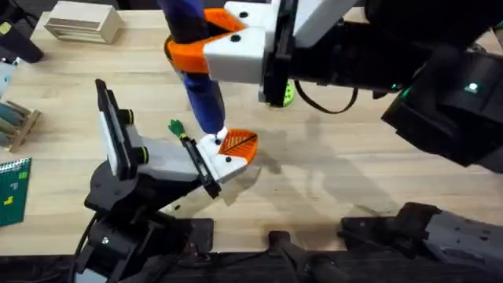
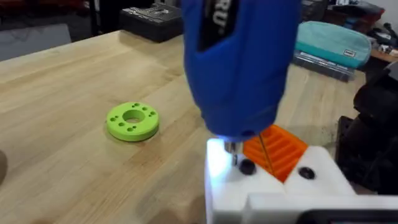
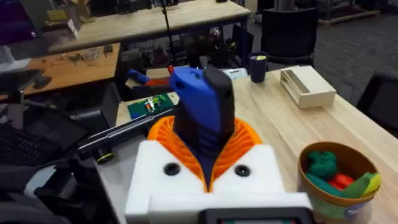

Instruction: Pick up the gripper from the table and insert it into the empty holder that is missing its gripper. Then pick up a screw, insert it into the mounting hole, and use the screwdriver to tighten it. Finally, clean up the table by picking up the vegetable and placing it into the bucket.

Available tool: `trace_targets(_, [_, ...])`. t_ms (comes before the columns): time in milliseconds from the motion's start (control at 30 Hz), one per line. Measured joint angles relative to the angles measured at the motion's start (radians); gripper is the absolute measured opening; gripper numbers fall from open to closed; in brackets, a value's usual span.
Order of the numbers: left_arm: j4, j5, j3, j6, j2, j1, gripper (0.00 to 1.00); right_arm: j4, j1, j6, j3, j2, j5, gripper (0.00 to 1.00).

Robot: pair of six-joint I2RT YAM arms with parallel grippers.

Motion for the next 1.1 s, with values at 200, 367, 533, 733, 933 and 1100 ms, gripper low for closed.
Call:
trace_targets(200, [0.000, 0.000, 0.000, 0.000, 0.000, 0.000, 0.010, 0.000, 0.000, 0.000, 0.000, -0.012, -0.005, 0.032])
trace_targets(367, [0.000, 0.000, 0.000, 0.000, 0.000, 0.000, 0.010, 0.001, 0.000, 0.000, 0.000, -0.030, -0.007, 0.032])
trace_targets(533, [0.000, 0.000, 0.000, 0.000, 0.000, 0.000, 0.010, -0.006, 0.000, 0.001, 0.000, -0.032, -0.012, 0.032])
trace_targets(733, [0.000, 0.000, 0.000, 0.000, 0.000, 0.000, 0.010, -0.027, 0.000, 0.001, 0.000, -0.032, -0.013, 0.032])
trace_targets(933, [0.000, 0.000, 0.000, 0.000, 0.000, 0.000, 0.010, -0.026, 0.000, 0.001, 0.000, -0.032, -0.015, 0.032])
trace_targets(1100, [0.000, 0.000, 0.000, 0.000, 0.000, 0.000, 0.010, -0.026, 0.000, 0.001, 0.000, -0.032, -0.015, 0.032])
